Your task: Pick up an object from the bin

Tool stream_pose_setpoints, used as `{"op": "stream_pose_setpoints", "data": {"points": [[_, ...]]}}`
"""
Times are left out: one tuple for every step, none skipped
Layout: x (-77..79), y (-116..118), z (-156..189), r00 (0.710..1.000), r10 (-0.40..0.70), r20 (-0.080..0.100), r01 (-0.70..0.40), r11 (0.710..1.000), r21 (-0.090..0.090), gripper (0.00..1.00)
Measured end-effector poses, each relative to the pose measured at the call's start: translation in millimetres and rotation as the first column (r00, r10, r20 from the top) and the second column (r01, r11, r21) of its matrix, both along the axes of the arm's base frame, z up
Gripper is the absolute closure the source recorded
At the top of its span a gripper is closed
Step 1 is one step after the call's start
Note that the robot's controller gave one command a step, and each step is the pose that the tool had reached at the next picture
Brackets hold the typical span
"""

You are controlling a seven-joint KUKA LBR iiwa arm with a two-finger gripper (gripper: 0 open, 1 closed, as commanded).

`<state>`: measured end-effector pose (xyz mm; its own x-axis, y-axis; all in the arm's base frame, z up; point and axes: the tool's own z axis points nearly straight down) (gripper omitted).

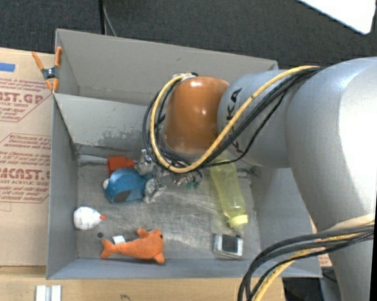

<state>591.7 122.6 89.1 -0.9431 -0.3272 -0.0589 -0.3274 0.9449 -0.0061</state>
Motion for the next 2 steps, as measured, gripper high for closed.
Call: {"op": "stream_pose_setpoints", "data": {"points": [[0.0, 0.0, -0.1, 1.0, 0.0, 0.0, 0.0, 1.0, 0.0, 1.0], [-7.4, 1.6, 153.8, 0.99, 0.13, -0.054, -0.131, 0.991, -0.013, 1.0]]}}
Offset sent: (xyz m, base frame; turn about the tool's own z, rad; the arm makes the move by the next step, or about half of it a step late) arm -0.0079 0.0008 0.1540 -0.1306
